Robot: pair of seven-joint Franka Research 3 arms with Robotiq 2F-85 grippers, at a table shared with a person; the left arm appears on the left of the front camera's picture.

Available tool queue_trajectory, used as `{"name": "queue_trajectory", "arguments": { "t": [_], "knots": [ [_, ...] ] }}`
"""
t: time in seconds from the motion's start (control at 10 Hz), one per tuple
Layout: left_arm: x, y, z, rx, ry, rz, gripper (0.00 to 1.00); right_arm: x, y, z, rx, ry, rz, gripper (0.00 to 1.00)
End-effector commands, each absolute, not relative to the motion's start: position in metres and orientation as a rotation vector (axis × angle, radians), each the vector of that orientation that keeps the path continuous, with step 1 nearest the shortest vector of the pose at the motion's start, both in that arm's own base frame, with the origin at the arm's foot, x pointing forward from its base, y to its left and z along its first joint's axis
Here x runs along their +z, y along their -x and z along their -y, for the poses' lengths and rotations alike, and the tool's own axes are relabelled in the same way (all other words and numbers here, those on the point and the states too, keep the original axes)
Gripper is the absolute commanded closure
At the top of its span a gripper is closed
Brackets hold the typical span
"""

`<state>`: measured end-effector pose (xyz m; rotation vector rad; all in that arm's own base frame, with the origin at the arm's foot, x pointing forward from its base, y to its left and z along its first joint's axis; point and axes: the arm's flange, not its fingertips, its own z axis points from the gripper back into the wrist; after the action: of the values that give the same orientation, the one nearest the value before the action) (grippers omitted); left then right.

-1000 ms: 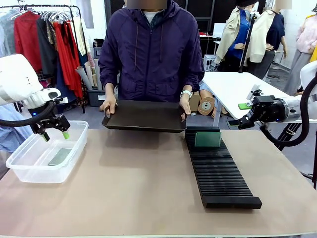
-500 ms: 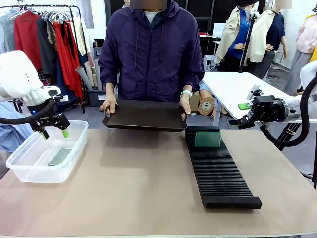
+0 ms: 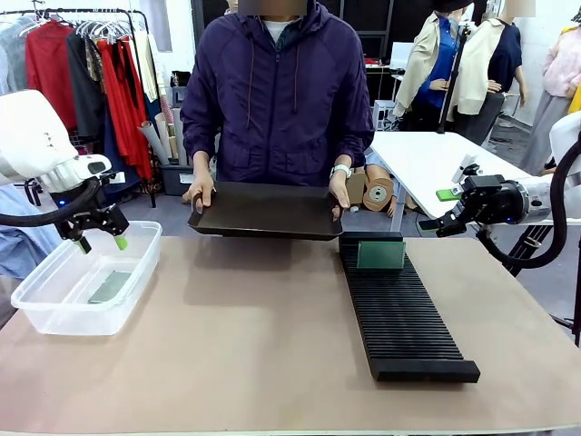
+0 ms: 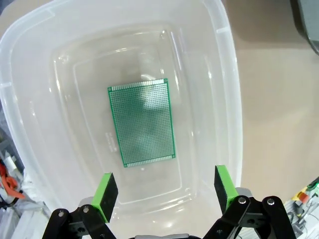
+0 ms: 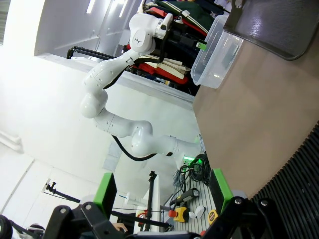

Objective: Sort PCBs into racks and boxes based on the side picked up.
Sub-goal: If the short side of the Blank PCB is picked up, insert it into the PCB Rack ; if the long side is picked up, place it in the Organizing box.

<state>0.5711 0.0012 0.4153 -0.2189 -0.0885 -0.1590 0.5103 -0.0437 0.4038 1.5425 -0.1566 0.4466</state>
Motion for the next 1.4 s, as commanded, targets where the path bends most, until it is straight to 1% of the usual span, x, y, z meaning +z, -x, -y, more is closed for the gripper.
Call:
{"name": "queue_trajectory", "arguments": {
  "t": [0.0,0.3,0.4,0.5,0.6,0.7,1.0,1.3],
  "knots": [
    [0.422,-0.559,-0.008,-0.161,0.31,0.136,0.0,0.405,-0.511,0.044,0.462,-1.532,0.173,0.0],
    [0.442,-0.536,-0.027,-0.183,0.602,0.269,0.0,0.405,-0.511,0.044,0.462,-1.532,0.173,0.0],
    [0.444,-0.529,-0.032,-0.175,0.645,0.293,0.0,0.405,-0.511,0.044,0.462,-1.532,0.173,0.0],
    [0.445,-0.523,-0.032,-0.201,0.785,0.336,0.0,0.405,-0.511,0.044,0.462,-1.532,0.173,0.0],
    [0.449,-0.515,-0.028,-0.259,1.033,0.419,0.0,0.405,-0.511,0.044,0.462,-1.532,0.173,0.0],
    [0.449,-0.511,-0.029,-0.279,1.15,0.461,0.0,0.405,-0.511,0.044,0.462,-1.532,0.173,0.0],
    [0.441,-0.513,-0.026,-0.281,1.245,0.458,0.0,0.405,-0.511,0.044,0.462,-1.532,0.173,0.0],
    [0.437,-0.518,-0.023,-0.292,1.268,0.411,0.0,0.405,-0.511,0.044,0.462,-1.532,0.173,0.0]
  ]
}}
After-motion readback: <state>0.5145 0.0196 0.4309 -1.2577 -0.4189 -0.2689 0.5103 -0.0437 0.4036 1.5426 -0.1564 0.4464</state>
